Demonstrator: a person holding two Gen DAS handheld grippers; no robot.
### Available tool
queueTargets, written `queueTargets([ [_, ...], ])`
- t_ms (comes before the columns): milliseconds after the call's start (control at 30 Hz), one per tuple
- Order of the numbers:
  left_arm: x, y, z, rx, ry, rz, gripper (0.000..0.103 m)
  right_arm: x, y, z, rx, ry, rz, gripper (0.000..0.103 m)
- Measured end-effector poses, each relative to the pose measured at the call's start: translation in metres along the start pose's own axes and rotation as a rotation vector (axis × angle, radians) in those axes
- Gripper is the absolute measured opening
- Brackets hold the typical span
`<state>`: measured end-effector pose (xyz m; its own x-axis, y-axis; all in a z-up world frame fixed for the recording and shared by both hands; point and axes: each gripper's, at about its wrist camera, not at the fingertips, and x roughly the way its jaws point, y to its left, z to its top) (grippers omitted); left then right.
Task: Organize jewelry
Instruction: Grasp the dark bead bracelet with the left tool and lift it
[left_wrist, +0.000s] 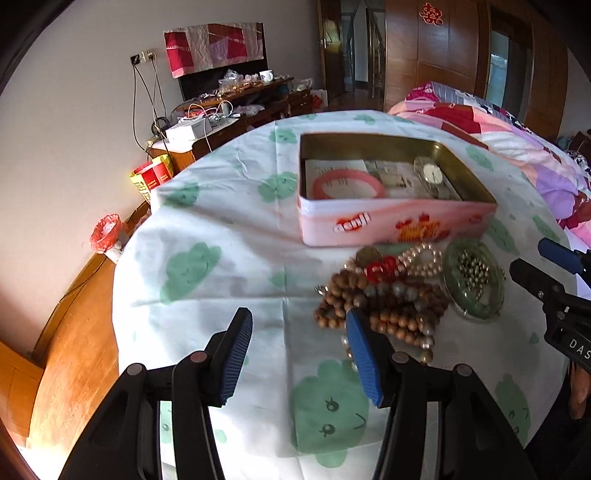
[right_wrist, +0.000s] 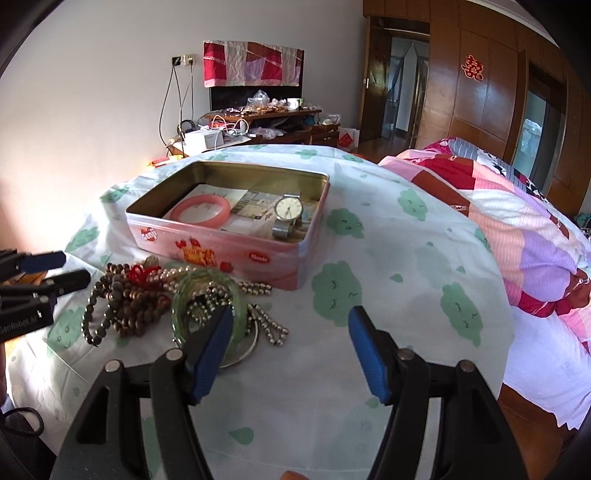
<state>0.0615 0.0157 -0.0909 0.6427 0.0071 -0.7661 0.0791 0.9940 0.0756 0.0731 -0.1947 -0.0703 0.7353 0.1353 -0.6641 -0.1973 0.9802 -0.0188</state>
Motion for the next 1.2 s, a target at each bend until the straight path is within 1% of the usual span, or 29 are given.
queueTargets([
  [133,-0.002,-0.006,-0.003,0.014,-0.011,-0.001,0.054,0.004,0.006,-0.006,-0.014,0.010,0.012,0.067],
  [367,0.001,-0.012,-0.009,0.034,0.003,-0.020,0.053,0.006,0.012,-0.011,-0.031,0.014,0.011,0.067],
  [400,0.002,-0.014,-0.009,0.041,0.002,-0.022,0.047,0.006,0.012,-0.012,-0.031,0.014,0.011,0.067],
  [433,0.004,-0.016,-0.010,0.045,0.012,-0.030,0.033,0.006,0.013,-0.012,-0.031,0.014,0.011,0.067],
  [500,0.005,-0.016,-0.011,0.042,0.017,-0.062,0.021,0.006,0.013,-0.013,-0.032,0.014,0.010,0.067],
  [533,0.004,-0.018,-0.011,0.050,0.013,-0.064,0.012,0.006,0.013,-0.013,-0.032,0.013,0.011,0.067],
  [567,0.003,-0.018,-0.011,0.054,0.011,-0.065,0.010,0.006,0.013,-0.012,-0.030,0.014,0.011,0.067],
  [700,-0.002,-0.013,-0.008,0.033,-0.011,-0.076,0.008,0.008,0.015,-0.015,-0.026,0.018,0.012,0.067],
  [767,-0.008,-0.010,-0.004,0.027,-0.034,-0.076,0.008,0.008,0.015,-0.015,-0.027,0.016,0.012,0.067],
  [1000,-0.026,0.000,0.006,0.016,-0.103,-0.049,0.008,0.006,0.011,-0.014,-0.015,-0.001,0.015,0.067],
  [1200,-0.031,0.000,0.013,0.021,-0.127,-0.052,0.008,0.009,0.008,-0.007,-0.005,-0.005,0.026,0.066],
])
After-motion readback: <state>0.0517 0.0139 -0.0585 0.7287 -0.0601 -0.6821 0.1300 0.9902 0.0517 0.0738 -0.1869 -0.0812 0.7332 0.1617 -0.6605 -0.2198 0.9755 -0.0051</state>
